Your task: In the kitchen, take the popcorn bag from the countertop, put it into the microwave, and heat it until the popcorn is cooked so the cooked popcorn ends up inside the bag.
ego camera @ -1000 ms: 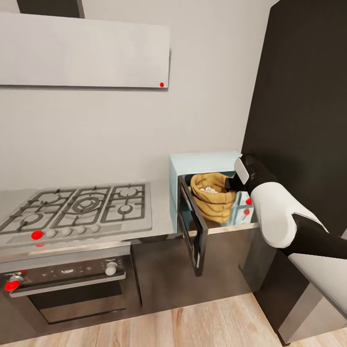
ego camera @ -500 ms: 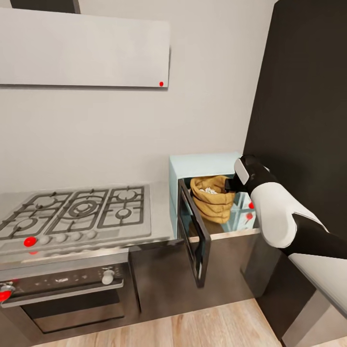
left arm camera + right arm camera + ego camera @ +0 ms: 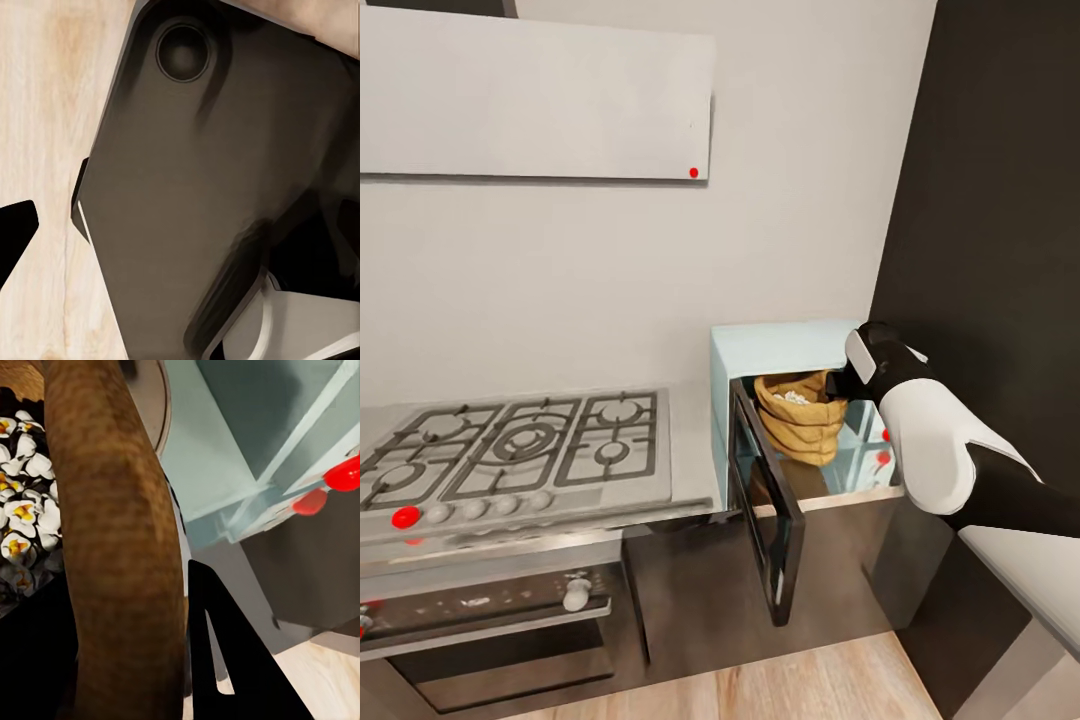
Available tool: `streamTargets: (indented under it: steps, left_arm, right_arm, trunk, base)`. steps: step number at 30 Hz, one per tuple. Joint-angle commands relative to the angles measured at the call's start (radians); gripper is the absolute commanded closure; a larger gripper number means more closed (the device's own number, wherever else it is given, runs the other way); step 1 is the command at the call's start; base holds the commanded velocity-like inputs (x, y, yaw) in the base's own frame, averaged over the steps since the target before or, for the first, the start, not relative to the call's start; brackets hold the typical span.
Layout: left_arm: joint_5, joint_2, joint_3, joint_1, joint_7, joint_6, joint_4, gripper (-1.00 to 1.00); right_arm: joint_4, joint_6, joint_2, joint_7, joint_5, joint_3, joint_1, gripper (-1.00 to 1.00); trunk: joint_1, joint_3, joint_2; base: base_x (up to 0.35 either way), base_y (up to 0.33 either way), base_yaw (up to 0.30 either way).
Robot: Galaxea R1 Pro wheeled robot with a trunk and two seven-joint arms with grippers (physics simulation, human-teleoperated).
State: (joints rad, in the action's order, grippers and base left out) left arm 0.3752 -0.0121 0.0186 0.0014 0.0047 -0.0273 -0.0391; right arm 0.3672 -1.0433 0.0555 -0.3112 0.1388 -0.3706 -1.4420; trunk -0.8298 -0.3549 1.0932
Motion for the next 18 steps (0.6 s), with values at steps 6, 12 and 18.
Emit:
streamTargets:
  steps: [6, 12, 18]
  left_arm:
    - [0.004, 0.0, 0.001, 0.0, 0.001, -0.002, -0.001, -1.0]
    - [0.004, 0.0, 0.001, 0.0, 0.001, -0.002, -0.001, -1.0]
    - [0.004, 0.001, 0.002, 0.001, 0.0, -0.002, -0.003, -1.0]
  right_arm:
    - [0.053, -0.004, 0.0, 0.004, 0.005, -0.007, -0.001, 1.0]
    - [0.053, -0.004, -0.001, 0.004, 0.005, -0.007, -0.001, 1.0]
    - [0.005, -0.004, 0.001, 0.015, 0.019, -0.005, 0.002, 1.0]
  trunk:
    - [0.0, -0.001, 0.001]
    - [0.0, -0.001, 0.001]
    - [0.0, -0.001, 0.001]
  base:
    - [0.11, 0.0, 0.0]
    - [0.109, 0.0, 0.0]
    - [0.065, 0.0, 0.0]
